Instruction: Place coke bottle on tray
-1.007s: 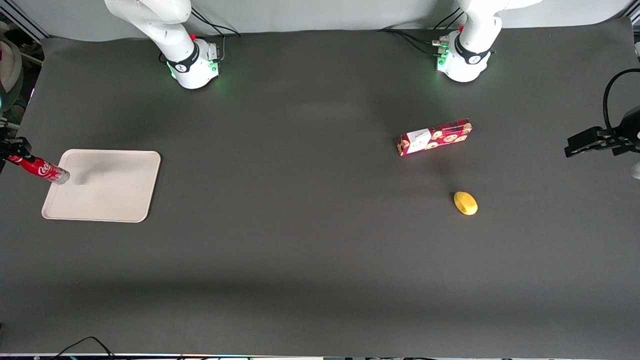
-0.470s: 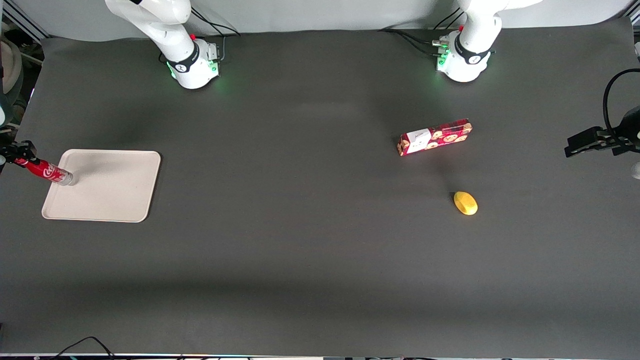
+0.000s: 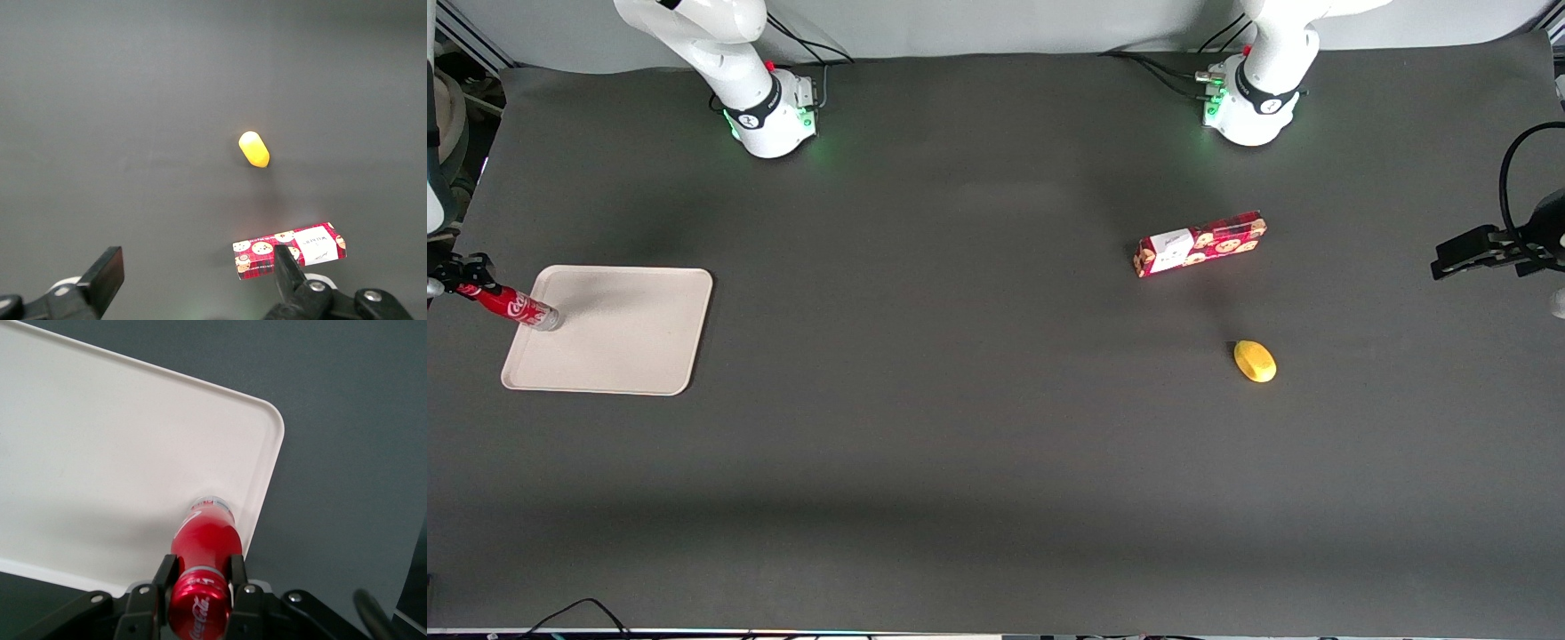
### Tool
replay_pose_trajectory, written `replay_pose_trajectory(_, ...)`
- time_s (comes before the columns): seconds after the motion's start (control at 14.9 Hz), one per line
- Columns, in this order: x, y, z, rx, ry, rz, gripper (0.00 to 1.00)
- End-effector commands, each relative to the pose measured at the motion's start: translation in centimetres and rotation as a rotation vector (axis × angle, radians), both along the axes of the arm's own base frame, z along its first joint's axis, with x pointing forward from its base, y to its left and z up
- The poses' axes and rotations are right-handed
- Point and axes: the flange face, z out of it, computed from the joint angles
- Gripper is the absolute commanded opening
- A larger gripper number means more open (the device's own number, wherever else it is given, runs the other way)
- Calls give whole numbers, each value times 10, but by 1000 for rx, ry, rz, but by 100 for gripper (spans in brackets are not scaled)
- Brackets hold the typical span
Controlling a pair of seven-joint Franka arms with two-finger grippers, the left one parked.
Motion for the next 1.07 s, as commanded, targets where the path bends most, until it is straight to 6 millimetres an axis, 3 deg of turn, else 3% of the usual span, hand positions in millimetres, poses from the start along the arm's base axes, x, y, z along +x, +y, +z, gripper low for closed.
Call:
replay_pose_trajectory(0.0, 5, -7, 4, -10, -26, 18, 7)
replay_pose_trajectory(0.13, 6, -6, 3, -12, -27, 21, 32)
replay_pose_trajectory(0.54, 6, -6, 3, -15, -28, 21, 69)
replay_pose_trajectory(0.6, 7, -5, 2, -14, -27, 23, 81)
replay_pose_trajectory(0.67, 9, -3, 5, -13, -33, 23, 100)
replay_pose_trajectory(0.87, 17, 6, 29, -14, -82, 8, 100)
replay_pose_trajectory(1.01, 46, 35, 63, -8, -136, -34, 100)
